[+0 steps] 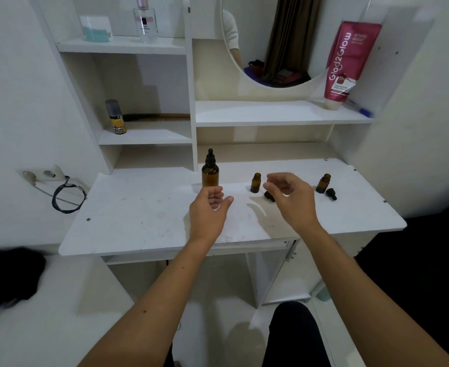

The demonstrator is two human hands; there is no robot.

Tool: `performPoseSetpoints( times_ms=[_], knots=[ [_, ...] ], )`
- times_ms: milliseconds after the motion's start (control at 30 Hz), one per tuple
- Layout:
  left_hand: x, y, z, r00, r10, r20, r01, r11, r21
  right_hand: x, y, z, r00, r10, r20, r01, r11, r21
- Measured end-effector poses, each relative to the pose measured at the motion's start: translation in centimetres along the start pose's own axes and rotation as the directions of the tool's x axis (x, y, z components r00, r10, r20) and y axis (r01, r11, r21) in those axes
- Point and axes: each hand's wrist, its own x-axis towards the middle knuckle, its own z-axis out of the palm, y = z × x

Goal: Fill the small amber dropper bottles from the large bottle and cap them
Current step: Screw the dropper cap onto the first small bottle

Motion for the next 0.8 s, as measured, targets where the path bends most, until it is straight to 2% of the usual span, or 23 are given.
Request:
performPoseSetpoints(
  times_ms=[100, 200, 300, 433, 533, 633, 800],
  knots=[
    [0.0, 0.2, 1.2, 0.999, 0.021, 0.037, -0.021, 1.000, 0.010, -0.7, 1.8, -0.5, 0.997, 0.063, -0.040, -0.067, 0.994, -0.091],
    [0.4, 0.4, 2.3, 0.999, 0.022, 0.044, -0.023, 1.000, 0.021, -0.8, 3.2, -0.2, 0.994, 0.110, -0.002, -0.108, 0.971, -0.212],
    [1.1, 0.6, 3.1, 0.997, 0.018, 0.074, -0.019, 1.000, 0.013, -0.5, 4.2, 0.4, 0.995, 0.099, 0.030, -0.085, 0.947, -0.308],
    [2.3, 0.8, 4.5, 0.994, 0.041, 0.104, -0.044, 0.999, 0.026, -0.5, 4.8, 0.9, 0.999, 0.047, -0.016, -0.049, 0.921, -0.387],
    [3.1, 1.0, 5.8, 0.989, 0.056, 0.134, -0.060, 0.998, 0.029, -0.6, 4.6, 0.3, 0.995, 0.043, -0.089, -0.068, 0.950, -0.304],
    [3.9, 1.0, 6.8, 0.981, 0.064, 0.183, -0.073, 0.996, 0.044, -0.5, 4.1, -0.6, 0.984, 0.089, -0.153, -0.108, 0.986, -0.123],
    [5.2, 0.8, 7.3, 0.968, 0.072, 0.239, -0.090, 0.994, 0.063, 0.7, 3.2, -1.4, 0.980, 0.127, -0.150, -0.105, 0.984, 0.145]
  ],
)
